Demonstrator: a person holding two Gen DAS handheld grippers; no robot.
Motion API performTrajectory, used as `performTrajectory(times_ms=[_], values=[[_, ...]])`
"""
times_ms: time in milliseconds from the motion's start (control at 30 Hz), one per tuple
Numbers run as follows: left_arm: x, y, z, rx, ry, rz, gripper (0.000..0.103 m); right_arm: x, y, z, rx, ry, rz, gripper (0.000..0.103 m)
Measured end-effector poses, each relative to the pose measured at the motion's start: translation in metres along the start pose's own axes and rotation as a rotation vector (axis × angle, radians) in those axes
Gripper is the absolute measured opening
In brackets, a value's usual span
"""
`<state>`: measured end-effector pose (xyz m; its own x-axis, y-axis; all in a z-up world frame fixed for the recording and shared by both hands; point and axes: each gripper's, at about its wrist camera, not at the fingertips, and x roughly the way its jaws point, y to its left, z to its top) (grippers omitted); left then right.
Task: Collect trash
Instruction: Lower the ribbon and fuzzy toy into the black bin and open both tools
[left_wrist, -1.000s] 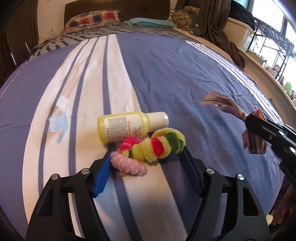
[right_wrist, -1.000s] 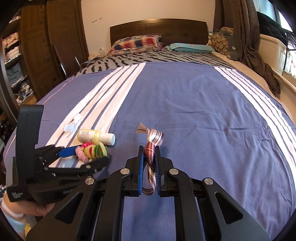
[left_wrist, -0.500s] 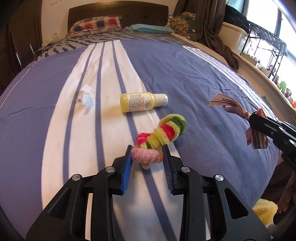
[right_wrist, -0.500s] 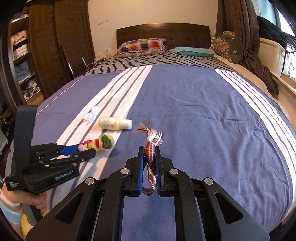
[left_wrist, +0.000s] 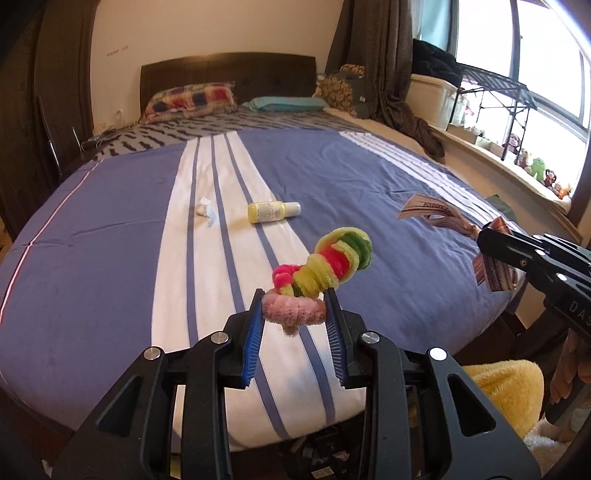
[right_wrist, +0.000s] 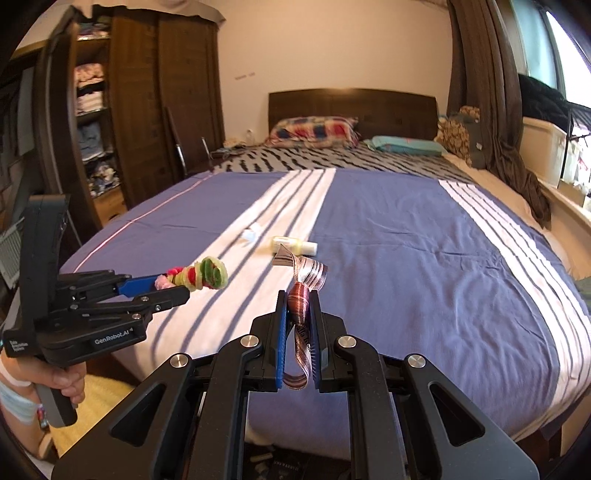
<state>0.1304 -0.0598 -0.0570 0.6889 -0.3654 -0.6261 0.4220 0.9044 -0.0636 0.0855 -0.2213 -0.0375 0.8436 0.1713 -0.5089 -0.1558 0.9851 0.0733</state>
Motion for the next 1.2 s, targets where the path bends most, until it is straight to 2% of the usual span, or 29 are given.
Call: performTrajectory(times_ms=[133,300,500,867,1200], values=[[-0.028,-0.013,-0.023,0.016,-0.018,-0.013,0.03,-0.029,0.01,-0.02,-0.012,-0.016,0.009,0.012],[-0.044,-0.019,-0.056,0.026,0.002,-0.031,0.03,-0.04,0.015,-0.044,-0.006,0.01,0.012,0.012],[-0.042,-0.019,-0.1,0.025,0.087,-0.032,0.03,-0.033,0.015,-0.085,0.025,0.106,0.035,0.012],[0.019,-0.013,-0.179,-0.018,0.333,-0.068,0.03,0.021,0.023,-0.164,0.072,0.376,0.072,0.012],[0.082,-0.015,-0.231,-0.031,0.526,-0.07,0.03,0.078,0.02,-0.226,0.145,0.6,0.097,0.012]])
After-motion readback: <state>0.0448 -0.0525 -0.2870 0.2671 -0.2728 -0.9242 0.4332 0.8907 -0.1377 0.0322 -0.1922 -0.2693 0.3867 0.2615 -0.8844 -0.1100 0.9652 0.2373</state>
